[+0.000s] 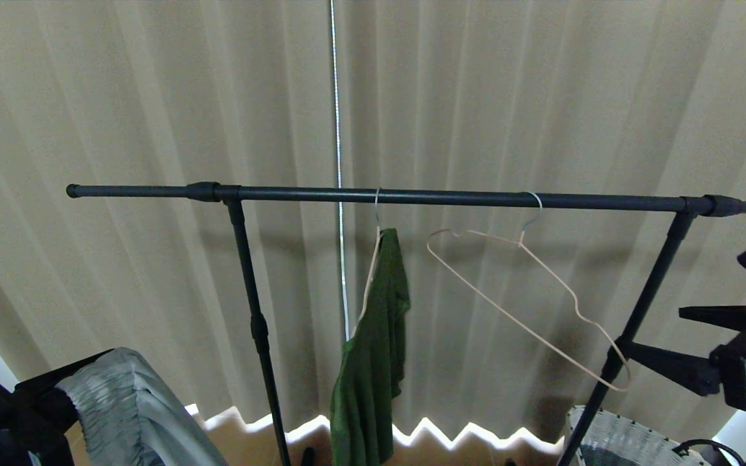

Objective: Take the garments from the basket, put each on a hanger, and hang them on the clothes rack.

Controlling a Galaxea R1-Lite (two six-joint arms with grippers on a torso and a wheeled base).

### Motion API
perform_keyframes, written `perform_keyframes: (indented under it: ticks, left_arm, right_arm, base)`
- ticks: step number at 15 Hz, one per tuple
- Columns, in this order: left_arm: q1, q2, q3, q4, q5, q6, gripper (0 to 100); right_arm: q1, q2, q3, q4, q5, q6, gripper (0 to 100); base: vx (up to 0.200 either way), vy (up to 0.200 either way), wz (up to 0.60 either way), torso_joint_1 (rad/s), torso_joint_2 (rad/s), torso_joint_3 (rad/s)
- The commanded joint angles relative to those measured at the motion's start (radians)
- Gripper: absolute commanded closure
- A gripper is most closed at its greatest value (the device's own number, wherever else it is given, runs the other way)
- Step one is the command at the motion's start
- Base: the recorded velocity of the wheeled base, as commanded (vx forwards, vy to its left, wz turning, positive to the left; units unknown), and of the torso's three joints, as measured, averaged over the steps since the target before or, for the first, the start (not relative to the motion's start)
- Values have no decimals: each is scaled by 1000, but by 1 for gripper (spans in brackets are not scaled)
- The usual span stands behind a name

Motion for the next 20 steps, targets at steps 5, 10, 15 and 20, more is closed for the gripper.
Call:
perform_keyframes:
  ticks: [5,10,15,20]
  left_arm:
    - [-6,-21,0,0,-1,1,100]
    - [-6,-23,0,0,-1,1,100]
    - [-6,-24,0,0,0,1,100]
    - [-6,-24,-2,0,0,1,100]
  right_arm:
    - [-3,399,-207,-17,-27,3,0]
    - [11,493,-210,-109,-24,5,0]
    - [41,577,-216,-208,-27,5,0]
    - [41,585,-222,-211,-27,5,0]
  base:
    - [0,0,0,0,0,0]
    - [0,0,0,0,0,0]
    - [0,0,0,0,0,0]
    - [0,0,0,0,0,0]
